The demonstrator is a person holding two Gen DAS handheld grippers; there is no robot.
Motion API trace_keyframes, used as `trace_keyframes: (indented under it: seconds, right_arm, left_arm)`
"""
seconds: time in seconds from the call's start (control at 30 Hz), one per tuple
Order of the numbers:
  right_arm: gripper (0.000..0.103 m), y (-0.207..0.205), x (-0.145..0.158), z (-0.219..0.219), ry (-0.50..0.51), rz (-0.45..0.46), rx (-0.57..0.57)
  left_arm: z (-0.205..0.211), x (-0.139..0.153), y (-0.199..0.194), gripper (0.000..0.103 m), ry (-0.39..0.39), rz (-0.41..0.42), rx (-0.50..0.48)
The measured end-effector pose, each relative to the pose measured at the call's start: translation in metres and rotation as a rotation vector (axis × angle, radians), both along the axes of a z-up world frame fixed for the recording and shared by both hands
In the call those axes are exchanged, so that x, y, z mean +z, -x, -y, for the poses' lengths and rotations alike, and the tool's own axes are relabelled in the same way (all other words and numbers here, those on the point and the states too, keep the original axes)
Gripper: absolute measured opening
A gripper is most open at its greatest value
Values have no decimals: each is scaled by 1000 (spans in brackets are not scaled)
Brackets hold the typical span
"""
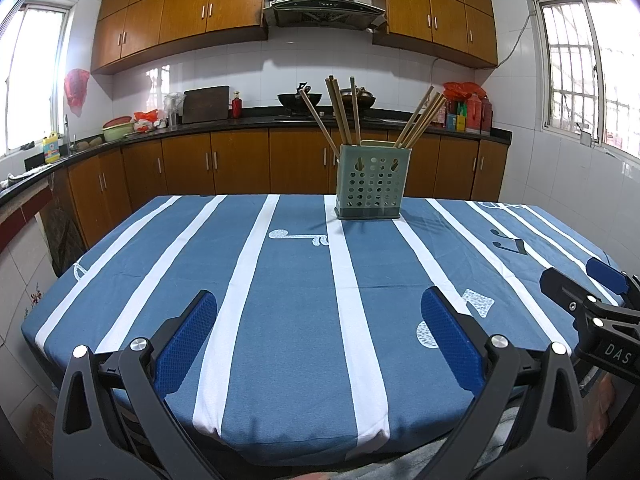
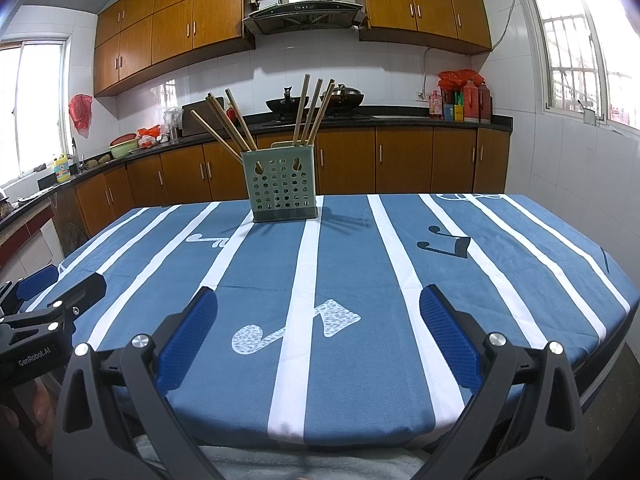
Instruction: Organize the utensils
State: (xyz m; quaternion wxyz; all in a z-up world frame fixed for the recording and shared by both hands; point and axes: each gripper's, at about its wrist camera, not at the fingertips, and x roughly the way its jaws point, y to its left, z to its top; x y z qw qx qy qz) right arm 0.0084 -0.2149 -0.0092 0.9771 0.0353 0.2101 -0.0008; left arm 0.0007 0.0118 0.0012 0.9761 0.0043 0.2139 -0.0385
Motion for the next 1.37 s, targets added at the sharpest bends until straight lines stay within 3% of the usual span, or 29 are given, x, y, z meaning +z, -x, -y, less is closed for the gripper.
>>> trace_keyframes:
  seconds: [1.37]
  right_arm:
    - [99, -1, 1, 1, -2, -3, 0]
  left_arm:
    - [-3, -9, 1, 101, 11, -8, 9]
